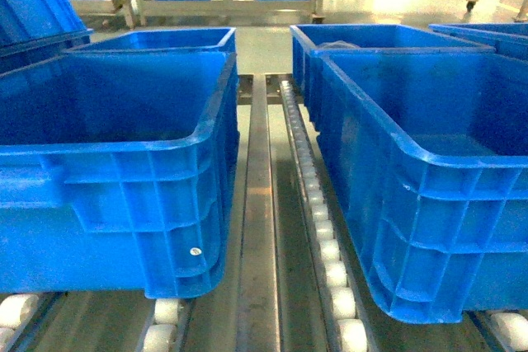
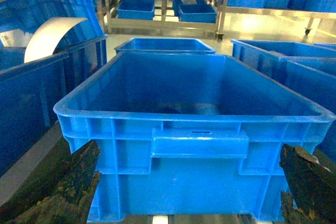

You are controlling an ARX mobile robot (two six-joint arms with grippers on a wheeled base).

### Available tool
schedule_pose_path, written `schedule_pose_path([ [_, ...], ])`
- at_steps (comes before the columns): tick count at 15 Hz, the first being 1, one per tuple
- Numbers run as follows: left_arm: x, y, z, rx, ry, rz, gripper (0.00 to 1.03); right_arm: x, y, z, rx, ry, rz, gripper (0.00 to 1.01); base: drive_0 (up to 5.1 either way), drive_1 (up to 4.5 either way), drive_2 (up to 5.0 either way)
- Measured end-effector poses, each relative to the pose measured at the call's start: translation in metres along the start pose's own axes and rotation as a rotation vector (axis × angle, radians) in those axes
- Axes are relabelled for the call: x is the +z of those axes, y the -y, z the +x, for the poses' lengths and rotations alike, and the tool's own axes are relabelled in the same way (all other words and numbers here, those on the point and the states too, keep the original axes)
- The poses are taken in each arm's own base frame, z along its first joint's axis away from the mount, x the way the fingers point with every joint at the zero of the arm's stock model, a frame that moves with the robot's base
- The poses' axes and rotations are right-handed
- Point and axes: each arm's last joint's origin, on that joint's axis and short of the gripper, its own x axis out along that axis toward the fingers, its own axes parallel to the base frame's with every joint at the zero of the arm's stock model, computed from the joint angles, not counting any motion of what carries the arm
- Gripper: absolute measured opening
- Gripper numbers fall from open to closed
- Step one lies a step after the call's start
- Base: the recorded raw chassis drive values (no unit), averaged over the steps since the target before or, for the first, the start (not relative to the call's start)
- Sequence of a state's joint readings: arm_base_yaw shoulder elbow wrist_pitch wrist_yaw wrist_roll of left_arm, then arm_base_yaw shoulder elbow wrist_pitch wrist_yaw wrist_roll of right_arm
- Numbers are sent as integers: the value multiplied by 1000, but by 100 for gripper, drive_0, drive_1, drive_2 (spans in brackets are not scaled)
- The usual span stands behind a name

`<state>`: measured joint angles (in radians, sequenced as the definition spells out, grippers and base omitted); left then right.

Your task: Sort blue parts and orange caps into right shelf containers

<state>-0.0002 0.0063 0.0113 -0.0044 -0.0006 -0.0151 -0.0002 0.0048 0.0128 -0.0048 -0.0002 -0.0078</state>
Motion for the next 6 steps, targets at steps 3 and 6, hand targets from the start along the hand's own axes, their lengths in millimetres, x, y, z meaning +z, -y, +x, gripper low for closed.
schedule_pose_path([
  [3,0,0,0,0,0,0,98,0,0,0,0,0,0,98,0,0,0],
  [6,0,0,0,0,0,0,98,0,0,0,0,0,0,98,0,0,0],
])
